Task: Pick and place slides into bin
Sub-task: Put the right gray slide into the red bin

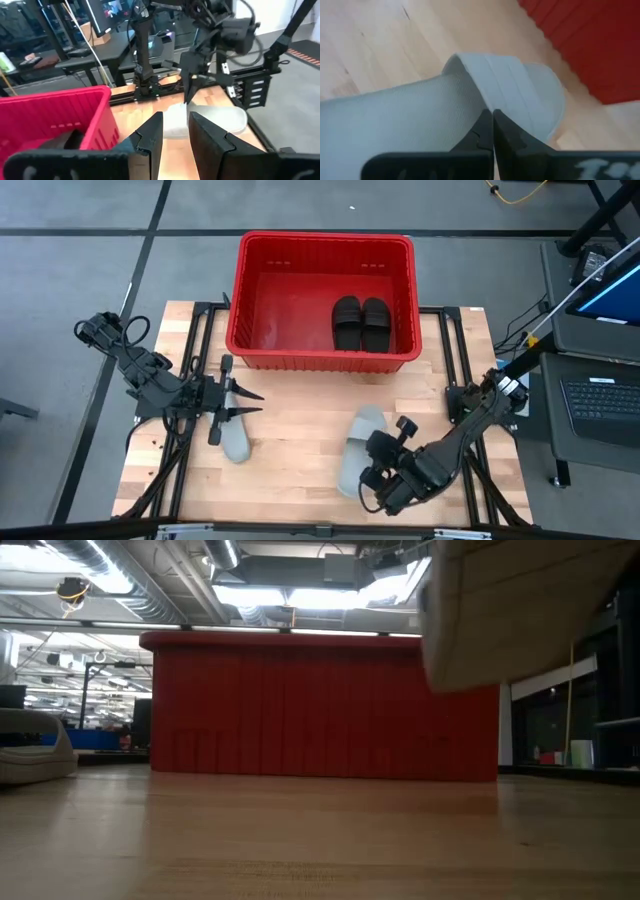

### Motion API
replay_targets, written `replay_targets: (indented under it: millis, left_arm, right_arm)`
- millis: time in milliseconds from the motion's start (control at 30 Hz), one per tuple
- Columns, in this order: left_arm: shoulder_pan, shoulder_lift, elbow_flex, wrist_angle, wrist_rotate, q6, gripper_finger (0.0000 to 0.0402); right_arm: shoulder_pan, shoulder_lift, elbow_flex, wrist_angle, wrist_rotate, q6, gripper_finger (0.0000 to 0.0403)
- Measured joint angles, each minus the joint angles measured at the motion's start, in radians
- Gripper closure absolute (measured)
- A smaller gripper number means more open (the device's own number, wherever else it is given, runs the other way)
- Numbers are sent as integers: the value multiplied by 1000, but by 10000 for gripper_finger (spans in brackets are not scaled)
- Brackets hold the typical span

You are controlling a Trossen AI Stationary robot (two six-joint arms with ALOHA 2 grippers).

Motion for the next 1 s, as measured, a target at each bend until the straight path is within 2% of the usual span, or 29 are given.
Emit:
replay_targets:
  millis: [233, 400, 500, 633, 733, 1000]
  left_arm:
    - [16, 0, 0, 1, -20, 24, 287]
    - [22, 11, 0, 57, -42, 141, 277]
    - [21, 29, 0, 83, -87, 204, 278]
    - [21, 54, 0, 82, -199, 233, 279]
    - [22, 75, 33, 30, -238, 267, 278]
    - [55, 148, 190, -156, -236, 261, 279]
  right_arm:
    - [-70, 0, 117, -1, 65, -190, 403]
    - [-141, -1, 175, -1, 67, -332, 403]
    - [-190, -1, 203, 0, 67, -377, 403]
    - [-250, -1, 232, 25, 66, -452, 403]
    - [-290, -1, 250, 54, 63, -535, 403]
    - [-395, -2, 273, 206, 56, -777, 403]
